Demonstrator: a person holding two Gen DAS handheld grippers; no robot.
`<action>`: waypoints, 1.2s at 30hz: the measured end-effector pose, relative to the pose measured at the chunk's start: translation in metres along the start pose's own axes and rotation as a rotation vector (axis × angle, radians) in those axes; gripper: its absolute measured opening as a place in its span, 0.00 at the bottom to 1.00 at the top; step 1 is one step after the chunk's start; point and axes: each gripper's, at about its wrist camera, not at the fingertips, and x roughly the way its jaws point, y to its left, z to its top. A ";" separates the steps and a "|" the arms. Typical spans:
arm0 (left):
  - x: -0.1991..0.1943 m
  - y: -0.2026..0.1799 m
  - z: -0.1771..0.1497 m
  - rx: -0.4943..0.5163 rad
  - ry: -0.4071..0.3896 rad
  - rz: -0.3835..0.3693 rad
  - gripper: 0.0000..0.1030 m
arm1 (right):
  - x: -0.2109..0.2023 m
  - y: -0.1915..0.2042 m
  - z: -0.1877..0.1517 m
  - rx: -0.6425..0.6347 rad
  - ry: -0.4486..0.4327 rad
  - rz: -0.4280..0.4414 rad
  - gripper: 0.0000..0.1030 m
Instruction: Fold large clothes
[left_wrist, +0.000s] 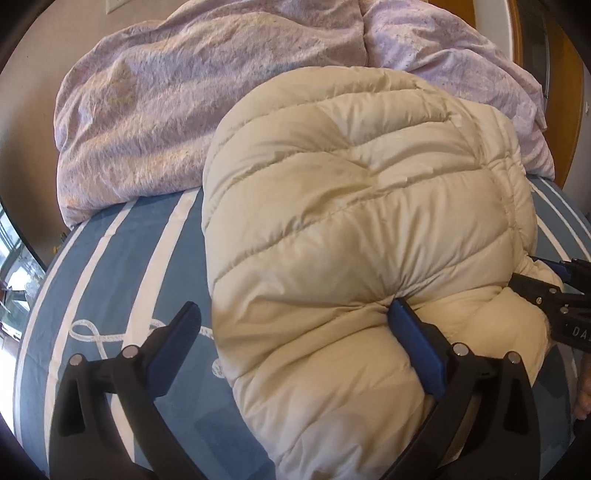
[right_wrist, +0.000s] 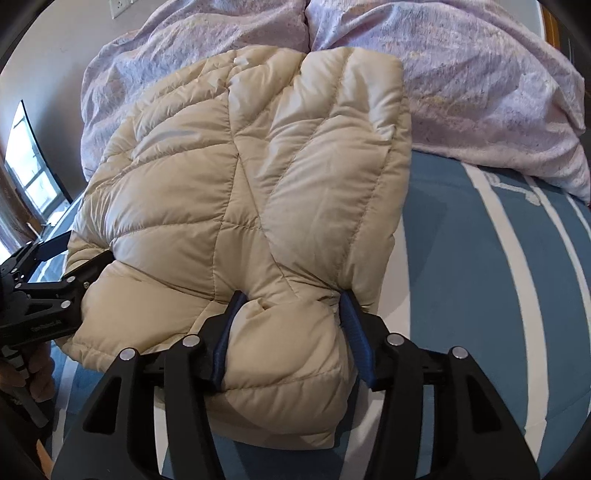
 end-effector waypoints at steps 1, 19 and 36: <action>-0.003 0.001 -0.001 -0.007 -0.002 -0.001 0.98 | -0.003 0.001 0.000 -0.001 -0.005 -0.026 0.63; -0.095 0.022 -0.060 -0.160 -0.024 0.024 0.98 | -0.072 0.028 -0.037 -0.014 -0.054 -0.122 0.99; -0.148 0.013 -0.116 -0.197 0.027 -0.005 0.98 | -0.132 0.042 -0.092 0.070 -0.035 -0.060 0.99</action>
